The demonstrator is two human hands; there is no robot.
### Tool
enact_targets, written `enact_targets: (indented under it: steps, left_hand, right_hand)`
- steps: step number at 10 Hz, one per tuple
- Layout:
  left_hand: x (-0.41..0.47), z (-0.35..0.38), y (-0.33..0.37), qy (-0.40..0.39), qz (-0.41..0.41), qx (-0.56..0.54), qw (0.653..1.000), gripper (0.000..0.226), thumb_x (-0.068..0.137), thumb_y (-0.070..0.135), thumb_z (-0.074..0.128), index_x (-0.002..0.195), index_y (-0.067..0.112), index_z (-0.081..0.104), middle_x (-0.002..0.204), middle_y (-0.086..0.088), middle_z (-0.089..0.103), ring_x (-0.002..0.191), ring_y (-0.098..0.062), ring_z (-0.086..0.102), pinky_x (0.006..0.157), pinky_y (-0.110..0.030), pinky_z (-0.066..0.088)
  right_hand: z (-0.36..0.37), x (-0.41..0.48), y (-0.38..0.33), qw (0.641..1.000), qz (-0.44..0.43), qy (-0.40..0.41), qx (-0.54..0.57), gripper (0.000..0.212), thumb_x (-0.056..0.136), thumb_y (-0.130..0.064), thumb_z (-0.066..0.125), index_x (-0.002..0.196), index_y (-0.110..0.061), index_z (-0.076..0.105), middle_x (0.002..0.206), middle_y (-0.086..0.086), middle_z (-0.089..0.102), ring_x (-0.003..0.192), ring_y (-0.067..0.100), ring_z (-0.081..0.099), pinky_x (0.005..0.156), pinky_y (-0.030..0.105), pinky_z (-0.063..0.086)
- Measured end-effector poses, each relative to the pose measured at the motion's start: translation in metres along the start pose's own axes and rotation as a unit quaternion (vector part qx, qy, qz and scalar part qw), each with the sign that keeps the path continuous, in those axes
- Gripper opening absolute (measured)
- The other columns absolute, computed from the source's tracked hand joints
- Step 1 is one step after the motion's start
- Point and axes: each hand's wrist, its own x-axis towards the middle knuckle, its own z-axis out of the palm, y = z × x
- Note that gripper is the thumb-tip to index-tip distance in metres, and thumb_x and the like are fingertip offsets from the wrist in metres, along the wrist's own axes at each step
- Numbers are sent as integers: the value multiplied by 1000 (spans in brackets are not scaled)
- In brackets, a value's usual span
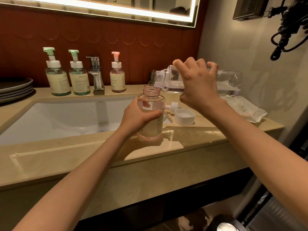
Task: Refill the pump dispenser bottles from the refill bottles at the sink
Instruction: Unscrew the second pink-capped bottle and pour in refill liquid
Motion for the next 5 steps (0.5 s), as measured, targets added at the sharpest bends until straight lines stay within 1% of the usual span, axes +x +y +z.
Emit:
enact_targets:
  steps: [5]
  left_hand:
    - [0, 0, 0, -2, 3, 1, 1000, 69, 71, 35, 76, 129, 14, 46, 111, 4, 54, 105, -15, 51, 81, -27, 41]
  right_hand:
    - [-1, -1, -1, 1000, 1, -4, 0, 71, 75, -8, 65, 137, -25, 33, 126, 8, 44, 118, 28, 39, 103, 46, 25]
